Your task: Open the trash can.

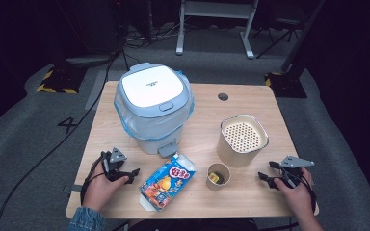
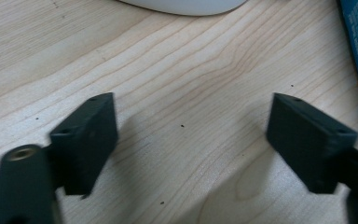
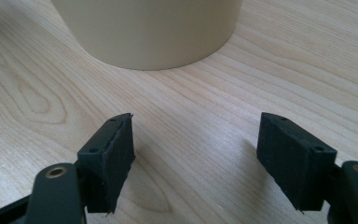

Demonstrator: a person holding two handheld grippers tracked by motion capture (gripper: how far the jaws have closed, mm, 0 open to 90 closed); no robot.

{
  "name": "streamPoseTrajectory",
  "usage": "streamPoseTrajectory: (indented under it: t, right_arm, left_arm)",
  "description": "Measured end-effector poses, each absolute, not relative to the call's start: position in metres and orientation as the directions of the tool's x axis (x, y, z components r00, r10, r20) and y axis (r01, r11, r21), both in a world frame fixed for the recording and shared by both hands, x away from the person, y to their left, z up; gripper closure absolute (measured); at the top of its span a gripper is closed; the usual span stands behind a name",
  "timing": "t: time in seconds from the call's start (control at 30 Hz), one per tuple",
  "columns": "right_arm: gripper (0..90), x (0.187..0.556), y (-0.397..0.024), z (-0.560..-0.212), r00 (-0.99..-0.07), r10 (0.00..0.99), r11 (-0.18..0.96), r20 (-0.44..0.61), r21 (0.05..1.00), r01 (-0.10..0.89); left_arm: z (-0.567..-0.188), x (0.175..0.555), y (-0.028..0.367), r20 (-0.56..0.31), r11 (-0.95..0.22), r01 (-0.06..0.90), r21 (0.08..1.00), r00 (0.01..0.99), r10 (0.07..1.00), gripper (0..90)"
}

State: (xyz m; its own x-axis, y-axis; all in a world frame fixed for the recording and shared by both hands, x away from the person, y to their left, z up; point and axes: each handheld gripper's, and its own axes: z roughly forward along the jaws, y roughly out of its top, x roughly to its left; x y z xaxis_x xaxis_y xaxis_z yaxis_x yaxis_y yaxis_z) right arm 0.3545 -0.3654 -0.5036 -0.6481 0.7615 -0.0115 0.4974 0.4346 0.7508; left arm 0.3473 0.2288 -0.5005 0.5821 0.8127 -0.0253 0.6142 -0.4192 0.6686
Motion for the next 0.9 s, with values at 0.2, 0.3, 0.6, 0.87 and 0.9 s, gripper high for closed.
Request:
streamPoseTrajectory:
  t: [0.2,0.3,0.6,0.87,0.9]
  right_arm:
    - [27.7,0.354,-0.365,-0.504,-0.648,0.761,0.434,-0.011,0.751,0.497]
    - [27.8,0.354,-0.365,-0.504,-0.648,0.761,0.436,-0.014,0.751,0.496]
    - [27.9,0.354,-0.365,-0.504,-0.648,0.762,0.434,-0.011,0.751,0.497]
    - [27.9,0.354,-0.365,-0.504,-0.648,0.762,0.434,-0.011,0.751,0.497]
    - [28.0,0.354,-0.365,-0.504,-0.648,0.762,0.434,-0.011,0.751,0.498]
  left_arm:
    - [-0.49,0.35,0.232,-0.055,-0.407,0.597,0.692,0.605,0.794,38.1]
    - [-0.48,0.349,0.234,-0.079,-0.377,0.589,0.715,0.604,0.793,41.2]
    - [-0.454,0.346,0.233,-0.133,-0.344,0.574,0.743,0.631,0.764,54.8]
    - [-0.426,0.344,0.232,-0.163,-0.314,0.536,0.784,0.666,0.728,63.9]
    - [-0.422,0.343,0.231,-0.163,-0.312,0.53,0.788,0.67,0.724,65.7]
